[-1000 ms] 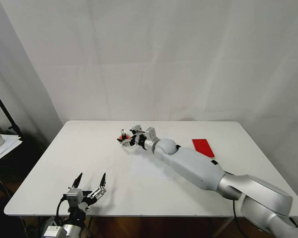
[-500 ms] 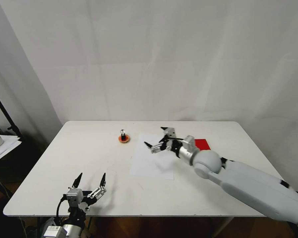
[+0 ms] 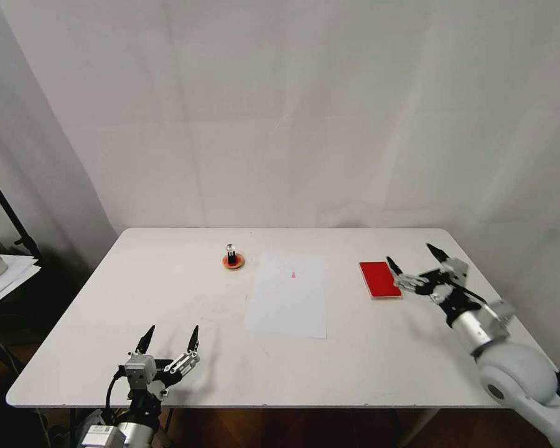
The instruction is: Pick up the stamp from the ink pad and place it onto another ink pad.
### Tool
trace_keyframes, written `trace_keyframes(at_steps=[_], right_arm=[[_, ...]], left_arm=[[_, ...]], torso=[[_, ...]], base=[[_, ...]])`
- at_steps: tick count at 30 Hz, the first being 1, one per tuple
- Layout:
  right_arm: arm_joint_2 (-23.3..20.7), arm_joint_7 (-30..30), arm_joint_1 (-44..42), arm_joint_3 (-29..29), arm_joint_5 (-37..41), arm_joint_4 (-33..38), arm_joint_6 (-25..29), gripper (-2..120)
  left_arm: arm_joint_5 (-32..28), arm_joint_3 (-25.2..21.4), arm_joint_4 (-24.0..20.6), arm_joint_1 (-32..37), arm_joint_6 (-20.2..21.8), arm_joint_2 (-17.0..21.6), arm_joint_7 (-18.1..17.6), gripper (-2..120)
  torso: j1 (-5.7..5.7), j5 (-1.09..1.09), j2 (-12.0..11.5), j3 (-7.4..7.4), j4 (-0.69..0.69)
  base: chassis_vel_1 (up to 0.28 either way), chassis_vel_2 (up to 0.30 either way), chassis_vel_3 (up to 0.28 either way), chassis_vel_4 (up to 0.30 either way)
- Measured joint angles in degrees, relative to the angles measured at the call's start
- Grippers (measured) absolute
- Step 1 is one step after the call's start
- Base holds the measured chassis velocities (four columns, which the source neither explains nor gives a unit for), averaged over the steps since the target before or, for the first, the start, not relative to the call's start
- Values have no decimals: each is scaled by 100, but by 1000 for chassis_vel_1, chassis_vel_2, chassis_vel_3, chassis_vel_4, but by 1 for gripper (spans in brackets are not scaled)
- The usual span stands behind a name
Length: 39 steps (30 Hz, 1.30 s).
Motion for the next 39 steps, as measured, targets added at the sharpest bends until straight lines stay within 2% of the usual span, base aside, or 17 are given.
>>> trace_keyframes(at_steps=[1,4,5,6,9,11,13,14,17,29,39], right_arm=[[0,0,0,0,0,0,0,100],[691,-33,-1148,989,-743,173,183,100],[896,-69,-1417,1204,-909,234,230,100],[896,-69,-1417,1204,-909,234,230,100],[1718,-222,-2338,1766,-1357,510,417,100],[2064,-251,-2624,1859,-1501,717,463,100],[2165,-258,-2714,1861,-1564,790,473,100],[2418,-272,-2912,1827,-1853,964,483,100],[2637,-281,-3049,1701,-2298,1108,523,100],[2721,-321,-2915,1441,-2334,1164,477,100],[2714,-703,-2844,1413,-2213,1103,460,100]], left_arm=[[0,0,0,0,0,0,0,100],[0,0,0,1,0,0,0,100],[0,0,0,0,0,0,0,100],[0,0,0,0,0,0,0,100],[0,0,0,-1,0,0,0,100],[0,0,0,-2,0,0,0,100],[0,0,0,0,0,0,1,100],[0,0,0,0,0,0,0,100],[0,0,0,-1,0,0,0,100],[0,0,0,0,0,0,0,100],[0,0,0,0,0,0,0,100]], torso=[[0,0,0,0,0],[0,-6,0,0,1],[0,-7,0,0,2],[0,-7,0,0,2],[0,-4,0,0,-3],[-1,-8,1,-1,-3],[-1,-7,1,-1,-3],[-1,-8,1,0,-1],[0,-8,1,0,0],[1,-6,0,1,1],[1,-6,0,1,0]], base=[[0,0,0,0],[0,0,0,0],[0,0,0,0],[0,0,0,0],[0,0,0,0],[0,0,0,0],[0,0,0,0],[0,0,0,0],[0,0,0,0],[0,0,0,0],[0,0,0,0]])
